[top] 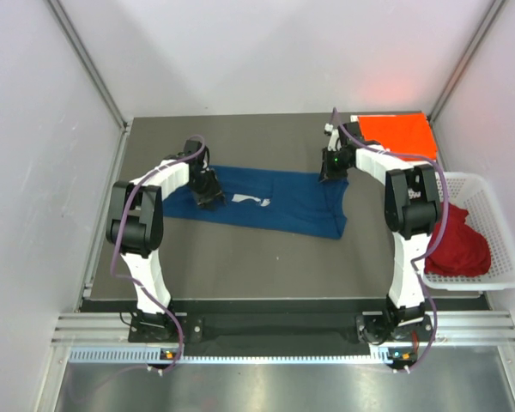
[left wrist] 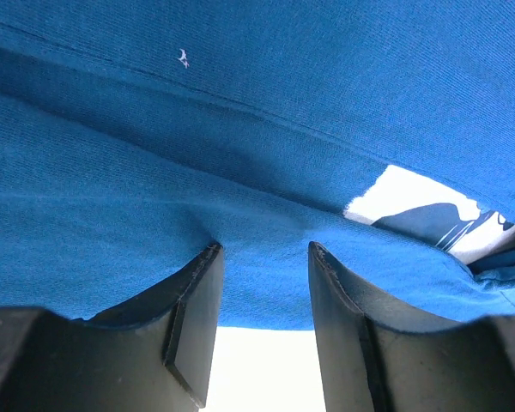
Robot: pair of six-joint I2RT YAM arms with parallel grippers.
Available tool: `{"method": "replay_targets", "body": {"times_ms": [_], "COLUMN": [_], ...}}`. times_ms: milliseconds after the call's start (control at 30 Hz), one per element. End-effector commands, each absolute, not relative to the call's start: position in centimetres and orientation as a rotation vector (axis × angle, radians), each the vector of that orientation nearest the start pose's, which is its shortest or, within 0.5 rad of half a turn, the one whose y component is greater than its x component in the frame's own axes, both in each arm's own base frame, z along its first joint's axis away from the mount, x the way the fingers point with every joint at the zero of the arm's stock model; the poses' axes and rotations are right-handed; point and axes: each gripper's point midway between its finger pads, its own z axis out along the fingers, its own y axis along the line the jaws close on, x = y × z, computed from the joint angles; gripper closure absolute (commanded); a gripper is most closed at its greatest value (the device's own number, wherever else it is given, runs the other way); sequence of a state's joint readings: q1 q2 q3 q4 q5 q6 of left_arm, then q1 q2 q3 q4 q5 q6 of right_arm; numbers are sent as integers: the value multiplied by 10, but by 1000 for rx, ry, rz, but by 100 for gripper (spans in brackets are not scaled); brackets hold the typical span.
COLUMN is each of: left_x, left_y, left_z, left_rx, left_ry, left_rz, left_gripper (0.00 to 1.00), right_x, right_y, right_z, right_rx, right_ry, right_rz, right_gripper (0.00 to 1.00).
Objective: Fold and stack the t-shirts
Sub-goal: Fold the tshirt
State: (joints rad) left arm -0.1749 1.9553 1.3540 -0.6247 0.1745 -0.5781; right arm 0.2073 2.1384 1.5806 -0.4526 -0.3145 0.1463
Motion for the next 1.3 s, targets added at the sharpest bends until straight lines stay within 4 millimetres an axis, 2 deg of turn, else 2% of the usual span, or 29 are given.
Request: {"method": "replay_targets", "body": {"times_ms": [0,267,400,667,767,800,833,867,900,933,967,1033,1100,1133,1267], "left_x": [394,393,392,393,392,392,394,393,395,402,405,415,422,428,434], "left_y": [-113,-109,-109,-108,-108,-108,-108,-107,-107,-108,-106,-105,-102,-101,-91], "left_z": [20,15,15,19,20,21,25,28,33,44,50,70,78,83,78], "left_rx": [-551,-573,-572,-572,-571,-570,-570,-573,-567,-551,-550,-530,-517,-509,-557], "left_ry": [2788,2794,2793,2785,2788,2787,2776,2784,2776,2749,2736,2699,2679,2665,2683], "left_rz": [-351,-315,-318,-308,-307,-309,-312,-304,-305,-312,-296,-290,-275,-272,-259], "left_gripper": [50,51,51,51,51,51,51,51,51,51,50,50,50,50,50], "right_x": [494,504,505,504,505,505,507,503,502,503,493,481,465,450,407], "right_y": [160,158,164,167,163,161,158,151,146,142,131,128,132,133,152], "right_z": [49,83,85,74,72,72,75,75,77,91,91,112,121,125,116], "right_rx": [-223,-233,-262,-271,-250,-223,-203,-170,-126,-94,-45,36,76,98,97], "right_ry": [2496,2375,2353,2361,2374,2386,2388,2418,2434,2424,2474,2466,2464,2466,2517], "right_rz": [517,492,529,549,524,511,491,447,422,393,324,329,349,360,420], "right_gripper": [100,100,100,98,91,87,78,75,72,68,68,68,68,69,73]}}
